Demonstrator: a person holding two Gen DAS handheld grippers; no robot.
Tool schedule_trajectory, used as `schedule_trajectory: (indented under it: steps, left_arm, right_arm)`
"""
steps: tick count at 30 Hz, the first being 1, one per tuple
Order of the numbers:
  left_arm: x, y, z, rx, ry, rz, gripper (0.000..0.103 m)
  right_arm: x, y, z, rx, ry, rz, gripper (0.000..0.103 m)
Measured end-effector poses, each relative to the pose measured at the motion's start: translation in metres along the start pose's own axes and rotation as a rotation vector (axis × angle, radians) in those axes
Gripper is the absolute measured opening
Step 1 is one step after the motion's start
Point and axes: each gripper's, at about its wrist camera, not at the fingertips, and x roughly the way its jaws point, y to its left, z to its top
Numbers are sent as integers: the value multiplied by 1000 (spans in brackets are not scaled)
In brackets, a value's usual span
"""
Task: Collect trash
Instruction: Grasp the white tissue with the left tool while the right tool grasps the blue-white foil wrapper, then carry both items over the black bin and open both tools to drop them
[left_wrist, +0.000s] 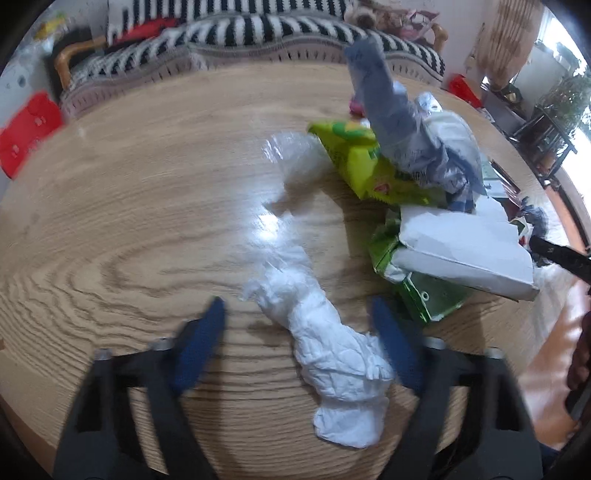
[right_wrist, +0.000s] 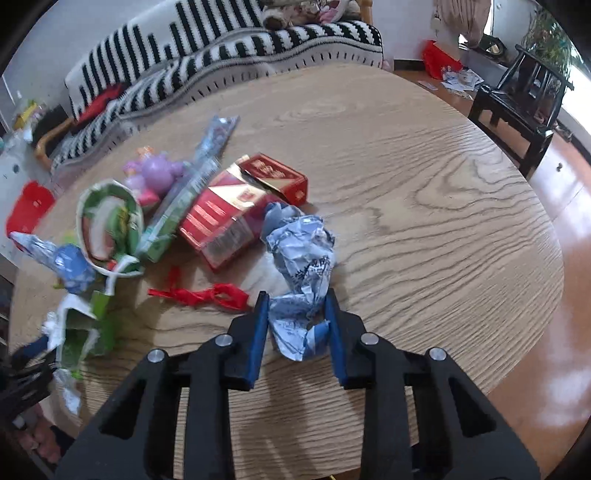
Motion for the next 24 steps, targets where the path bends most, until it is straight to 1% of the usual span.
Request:
schedule_trajectory:
  steps: [1,2,3,5,8,10,13,17,19,21,22,24]
  left_arm:
    - [-2,0,-1,5,7,-22,35]
    - [-4,1,-1,2,11,-40,25]
    - [-6,2,-2,-8,13,-60,23]
    - [-15,3,-5,5,6,-74,22]
    - [-35,1,-11,46,-45,-74,22]
    - [-49,0,-14,68,-67,-85,22]
    - [-67,-9,-20,109,-88,-123,22]
    - [-96,-29,-52,209,-99,-198,22]
    - [-106,-46,-70,279,-97,-235,22]
    - [-109,-57,-88,323,-78,-272,22]
    - [-107,-61,-98,338,-57,-292,22]
    - [-99,-73,-122,376,15,-338,22]
  right_arm:
    - [-7,0,0,-2,-16,3,29]
    - [-12,1,0,-2,-30,12,29]
    - [-20,0,-1,-1,-44,20,29]
    - [-35,-3,-3,4,-66,35,29]
    - [-61,-3,-11,2,-91,62,29]
    - [-83,0,-24,-1,-99,99,29]
    - [-111,8,-52,-11,-88,154,29]
    - [-145,25,-102,-40,-65,213,29]
    - [-151,32,-131,-63,-39,213,29]
    - [-148,35,-161,-74,20,210,29]
    - [-144,36,-175,-75,50,206,29]
    - [-132,33,-197,-63,123,200,29]
